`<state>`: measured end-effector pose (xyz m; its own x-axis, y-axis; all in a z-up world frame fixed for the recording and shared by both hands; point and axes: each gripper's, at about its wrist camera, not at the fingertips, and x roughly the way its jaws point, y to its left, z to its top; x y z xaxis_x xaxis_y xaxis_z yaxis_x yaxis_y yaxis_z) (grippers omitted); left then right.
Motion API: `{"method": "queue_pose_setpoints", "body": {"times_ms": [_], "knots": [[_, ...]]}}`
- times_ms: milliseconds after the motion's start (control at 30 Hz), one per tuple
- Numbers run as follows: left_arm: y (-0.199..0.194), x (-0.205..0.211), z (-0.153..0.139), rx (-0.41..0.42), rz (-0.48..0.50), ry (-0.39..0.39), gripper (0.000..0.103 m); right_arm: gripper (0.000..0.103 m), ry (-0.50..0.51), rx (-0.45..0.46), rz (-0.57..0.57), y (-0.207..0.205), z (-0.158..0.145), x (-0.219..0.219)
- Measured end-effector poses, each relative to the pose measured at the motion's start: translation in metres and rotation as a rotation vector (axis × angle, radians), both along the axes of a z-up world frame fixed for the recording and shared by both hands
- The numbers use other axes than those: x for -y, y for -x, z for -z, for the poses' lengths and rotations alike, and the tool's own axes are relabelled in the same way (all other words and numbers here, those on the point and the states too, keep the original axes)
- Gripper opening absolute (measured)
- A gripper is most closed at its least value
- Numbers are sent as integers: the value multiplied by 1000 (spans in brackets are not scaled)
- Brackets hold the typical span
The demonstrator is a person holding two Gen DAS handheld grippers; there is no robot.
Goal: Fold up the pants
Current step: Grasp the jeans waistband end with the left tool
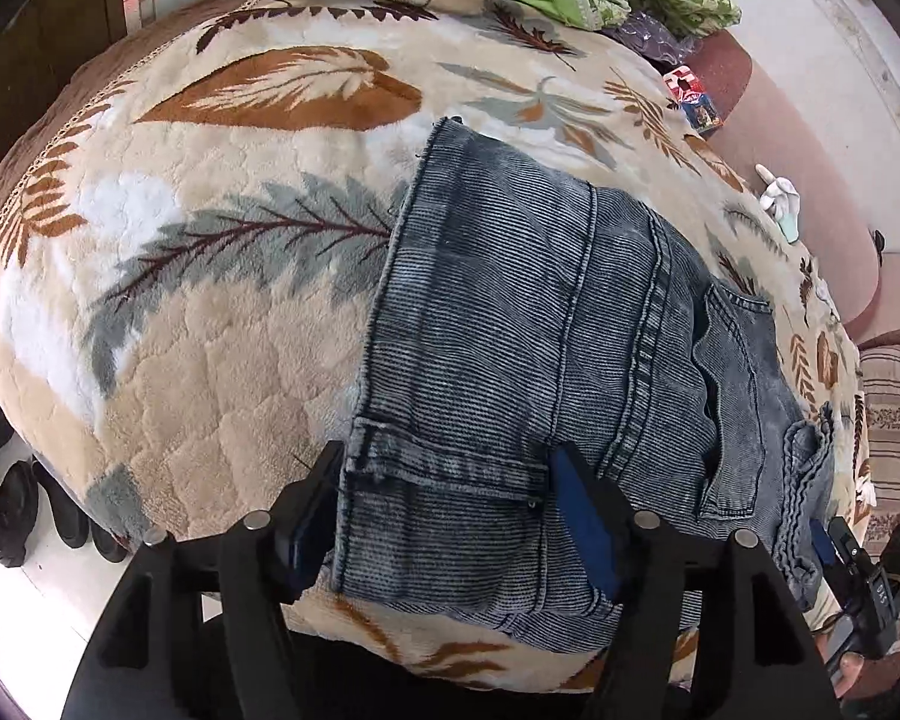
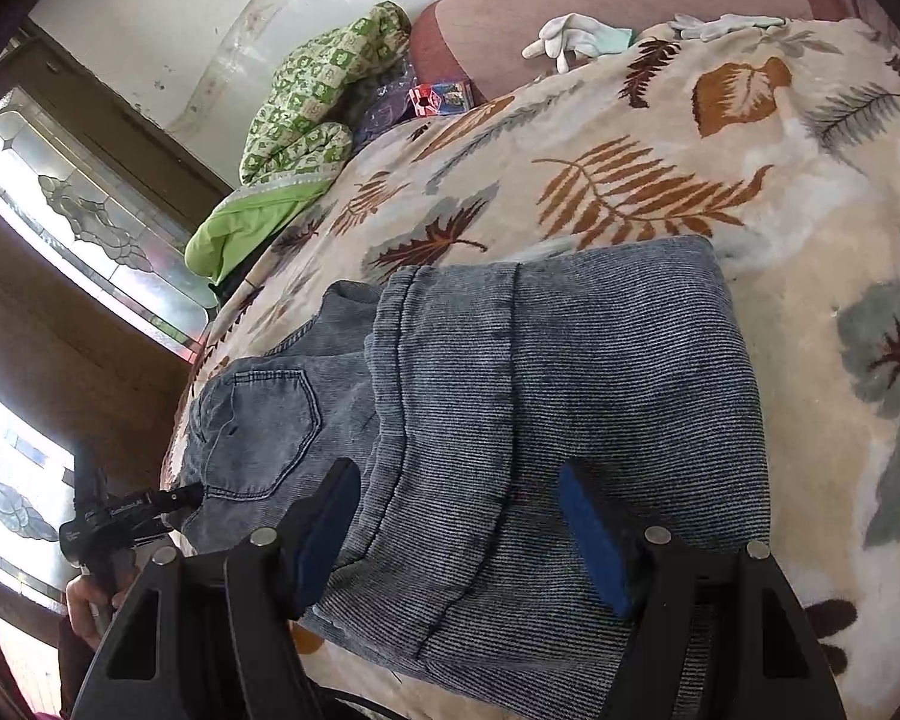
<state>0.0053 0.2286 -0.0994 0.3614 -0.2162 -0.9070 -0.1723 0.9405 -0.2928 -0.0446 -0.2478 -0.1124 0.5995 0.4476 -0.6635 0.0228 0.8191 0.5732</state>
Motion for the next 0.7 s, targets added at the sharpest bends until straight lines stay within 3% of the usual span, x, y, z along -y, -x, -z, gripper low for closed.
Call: {"method": "queue_pose_setpoints", "body": {"times_ms": [67, 100, 167, 300, 400, 567, 700], "knots": [[-4, 6, 1, -32, 6, -52, 90, 72, -7, -4, 1, -1, 0, 1], [-5, 11, 5, -60, 11, -78, 94, 72, -11, -6, 1, -1, 0, 2], [-4, 16, 6, -64, -1, -114, 95, 72, -23, -12, 4, -2, 0, 3], [-2, 19, 6, -71, -33, -108, 94, 72, -49, -26, 9, -3, 0, 6], [-1, 22, 4, -70, -25, -104, 87, 72, -62, -34, 7, -3, 0, 9], [-9, 45, 2, -37, 24, -127, 63, 72, -124, -56, 13, -6, 4, 18], [-14, 49, 0, 4, 44, -125, 53, 72, -155, -75, 25, -11, 7, 21]]}}
